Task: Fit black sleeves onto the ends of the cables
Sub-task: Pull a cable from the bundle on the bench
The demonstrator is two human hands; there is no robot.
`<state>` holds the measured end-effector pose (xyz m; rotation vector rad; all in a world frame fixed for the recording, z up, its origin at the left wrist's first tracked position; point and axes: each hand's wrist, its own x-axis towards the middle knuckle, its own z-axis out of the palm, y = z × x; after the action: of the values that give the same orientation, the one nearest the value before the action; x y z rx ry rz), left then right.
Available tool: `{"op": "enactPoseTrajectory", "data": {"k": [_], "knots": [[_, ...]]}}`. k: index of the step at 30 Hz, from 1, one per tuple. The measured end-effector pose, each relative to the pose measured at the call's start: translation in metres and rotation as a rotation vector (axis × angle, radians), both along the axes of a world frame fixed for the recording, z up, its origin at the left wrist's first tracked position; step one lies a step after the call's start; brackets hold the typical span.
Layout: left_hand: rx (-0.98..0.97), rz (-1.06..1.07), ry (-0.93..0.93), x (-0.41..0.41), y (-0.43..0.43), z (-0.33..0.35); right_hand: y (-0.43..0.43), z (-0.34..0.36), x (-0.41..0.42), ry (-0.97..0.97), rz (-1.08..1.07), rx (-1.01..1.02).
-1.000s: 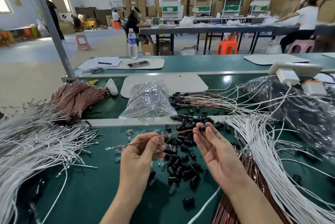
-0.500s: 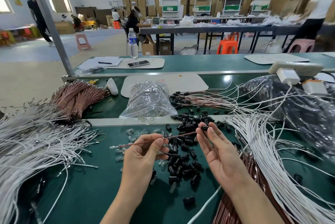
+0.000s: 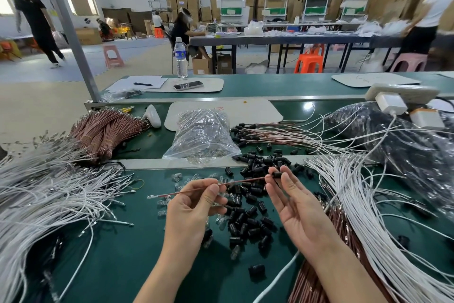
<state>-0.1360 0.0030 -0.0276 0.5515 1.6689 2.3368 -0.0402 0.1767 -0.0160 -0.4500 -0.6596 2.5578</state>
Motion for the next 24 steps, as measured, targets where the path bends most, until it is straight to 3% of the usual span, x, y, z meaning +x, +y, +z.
{"op": "enactPoseTrajectory", "data": {"k": [24], "knots": [[-0.008, -0.054, -0.039, 0.013, 0.010, -0.003, -0.029, -0.006, -0.008, 0.058, 0.189, 0.141]]}}
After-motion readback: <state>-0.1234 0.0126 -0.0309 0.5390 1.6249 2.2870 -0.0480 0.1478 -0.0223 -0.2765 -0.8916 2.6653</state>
